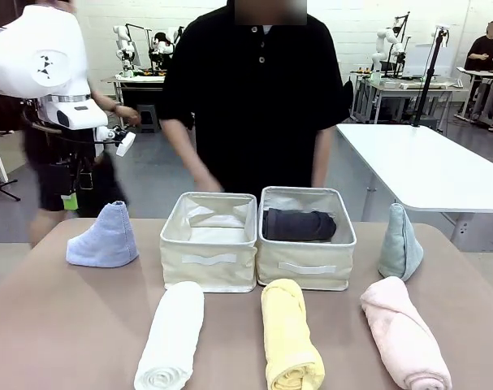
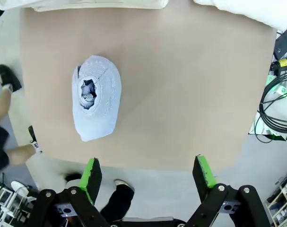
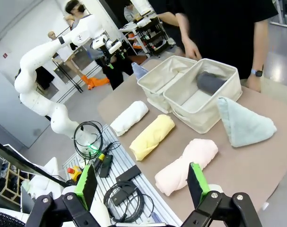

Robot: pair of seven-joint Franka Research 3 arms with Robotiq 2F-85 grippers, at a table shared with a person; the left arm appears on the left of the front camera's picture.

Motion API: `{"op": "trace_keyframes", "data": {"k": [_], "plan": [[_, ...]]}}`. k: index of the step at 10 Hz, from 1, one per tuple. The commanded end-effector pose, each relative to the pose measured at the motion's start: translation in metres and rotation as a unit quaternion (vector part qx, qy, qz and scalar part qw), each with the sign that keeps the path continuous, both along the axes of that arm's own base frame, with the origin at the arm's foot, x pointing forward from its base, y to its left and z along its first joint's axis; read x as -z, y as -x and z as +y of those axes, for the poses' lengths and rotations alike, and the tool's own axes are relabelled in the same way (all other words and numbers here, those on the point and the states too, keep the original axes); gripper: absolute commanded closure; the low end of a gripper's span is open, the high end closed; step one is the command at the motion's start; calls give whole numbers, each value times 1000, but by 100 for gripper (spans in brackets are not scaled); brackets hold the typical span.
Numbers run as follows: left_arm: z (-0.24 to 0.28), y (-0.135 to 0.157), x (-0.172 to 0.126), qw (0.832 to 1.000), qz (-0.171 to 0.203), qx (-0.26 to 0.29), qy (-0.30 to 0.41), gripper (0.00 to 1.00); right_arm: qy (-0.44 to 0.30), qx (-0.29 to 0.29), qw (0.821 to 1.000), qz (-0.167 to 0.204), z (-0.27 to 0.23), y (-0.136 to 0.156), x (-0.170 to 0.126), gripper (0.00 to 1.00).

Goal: Sort the towels based on their folding style.
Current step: Pick up one triangle-folded towel and place it in the left Fabric basket.

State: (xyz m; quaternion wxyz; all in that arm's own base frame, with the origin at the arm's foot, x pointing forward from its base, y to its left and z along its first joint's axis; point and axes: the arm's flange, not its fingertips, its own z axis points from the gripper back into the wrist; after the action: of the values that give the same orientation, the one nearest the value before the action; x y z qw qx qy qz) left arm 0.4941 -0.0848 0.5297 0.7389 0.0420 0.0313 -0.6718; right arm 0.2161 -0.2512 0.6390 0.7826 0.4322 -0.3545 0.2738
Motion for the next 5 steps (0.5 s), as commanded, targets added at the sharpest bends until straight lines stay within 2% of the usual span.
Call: {"op": "trace_keyframes", "data": {"k": [1, 3, 5], "plan": [[0, 0, 0, 1000, 1, -1, 2, 0, -9, -3, 1000, -11, -1, 0, -3, 0], [1, -30, 22, 999, 17, 25, 19, 0, -9, -3, 1000, -11, -1, 0, -3, 0], [12, -57, 42, 998, 31, 21, 49, 0, -9, -3, 1000, -11, -1, 0, -3, 0]]}}
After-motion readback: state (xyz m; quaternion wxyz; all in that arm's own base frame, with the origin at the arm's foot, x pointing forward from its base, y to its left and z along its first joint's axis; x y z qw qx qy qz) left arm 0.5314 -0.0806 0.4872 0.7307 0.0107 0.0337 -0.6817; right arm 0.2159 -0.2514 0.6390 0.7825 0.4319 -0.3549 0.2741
